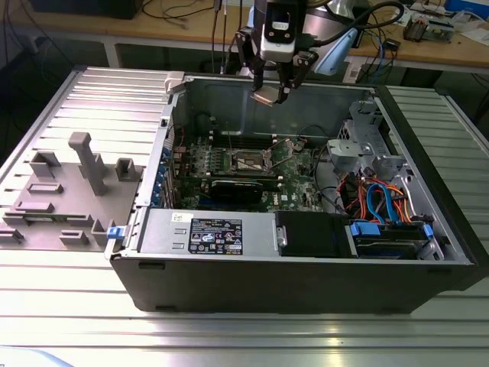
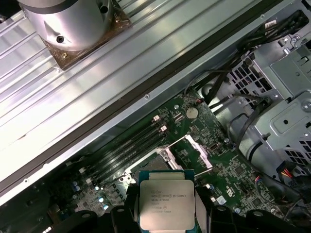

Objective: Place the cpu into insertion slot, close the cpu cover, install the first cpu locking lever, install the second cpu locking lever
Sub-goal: 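Place the cpu into insertion slot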

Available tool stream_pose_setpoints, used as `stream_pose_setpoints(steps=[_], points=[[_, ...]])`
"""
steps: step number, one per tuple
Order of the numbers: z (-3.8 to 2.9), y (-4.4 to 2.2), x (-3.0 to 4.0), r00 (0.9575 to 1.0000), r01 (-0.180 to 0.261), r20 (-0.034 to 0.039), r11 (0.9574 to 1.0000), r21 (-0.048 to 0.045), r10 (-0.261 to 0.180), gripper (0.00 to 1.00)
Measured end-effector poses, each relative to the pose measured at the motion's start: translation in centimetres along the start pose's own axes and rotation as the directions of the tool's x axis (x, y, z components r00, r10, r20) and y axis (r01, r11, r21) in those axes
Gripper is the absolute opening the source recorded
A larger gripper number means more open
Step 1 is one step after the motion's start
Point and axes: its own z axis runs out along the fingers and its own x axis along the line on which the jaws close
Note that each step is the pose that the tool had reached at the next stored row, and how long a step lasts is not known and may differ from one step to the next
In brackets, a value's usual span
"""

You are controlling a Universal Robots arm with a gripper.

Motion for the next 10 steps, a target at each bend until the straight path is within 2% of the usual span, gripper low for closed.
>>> stream_pose_setpoints(steps=[5,10], points=[[0.01,0.00,0.00,0.9994,-0.036,0.0030,0.9994,-0.0007,0.036,0.54],[0.01,0.00,0.00,0.9993,-0.037,0.0033,0.9993,-0.0008,0.037,0.54]])
